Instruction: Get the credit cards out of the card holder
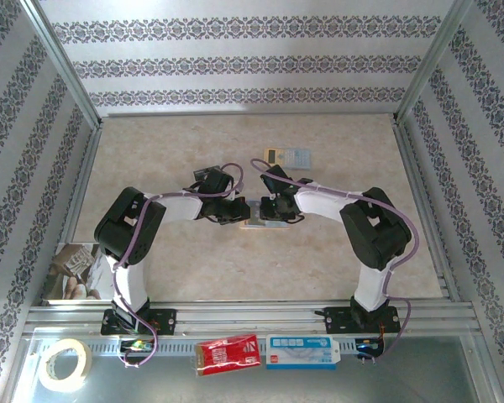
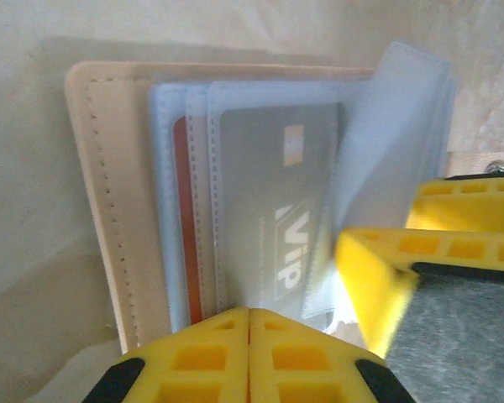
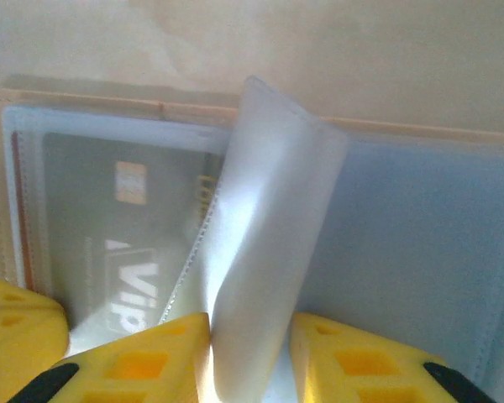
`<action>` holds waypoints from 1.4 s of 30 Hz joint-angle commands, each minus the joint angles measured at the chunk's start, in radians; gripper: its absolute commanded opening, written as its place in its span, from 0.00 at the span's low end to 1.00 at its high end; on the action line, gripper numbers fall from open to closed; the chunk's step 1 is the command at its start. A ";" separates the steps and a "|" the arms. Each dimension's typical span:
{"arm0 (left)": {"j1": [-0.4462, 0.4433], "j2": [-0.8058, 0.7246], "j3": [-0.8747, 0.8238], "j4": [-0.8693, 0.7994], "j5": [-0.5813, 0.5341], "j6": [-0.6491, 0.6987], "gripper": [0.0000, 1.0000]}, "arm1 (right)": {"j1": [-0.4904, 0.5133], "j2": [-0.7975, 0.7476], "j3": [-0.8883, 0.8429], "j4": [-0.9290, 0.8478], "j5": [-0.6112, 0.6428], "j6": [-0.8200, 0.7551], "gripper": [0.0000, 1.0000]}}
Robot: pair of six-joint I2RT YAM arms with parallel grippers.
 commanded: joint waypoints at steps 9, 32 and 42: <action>-0.012 0.038 0.026 -0.117 -0.056 0.040 0.06 | -0.044 -0.159 -0.100 -0.107 0.223 0.050 0.40; 0.039 -0.119 -0.011 -0.060 -0.059 0.007 0.31 | 0.011 -0.076 0.052 -0.045 -0.025 -0.058 0.46; 0.054 -0.138 -0.038 -0.073 -0.104 -0.003 0.32 | 0.048 0.073 0.183 -0.178 0.057 -0.085 0.53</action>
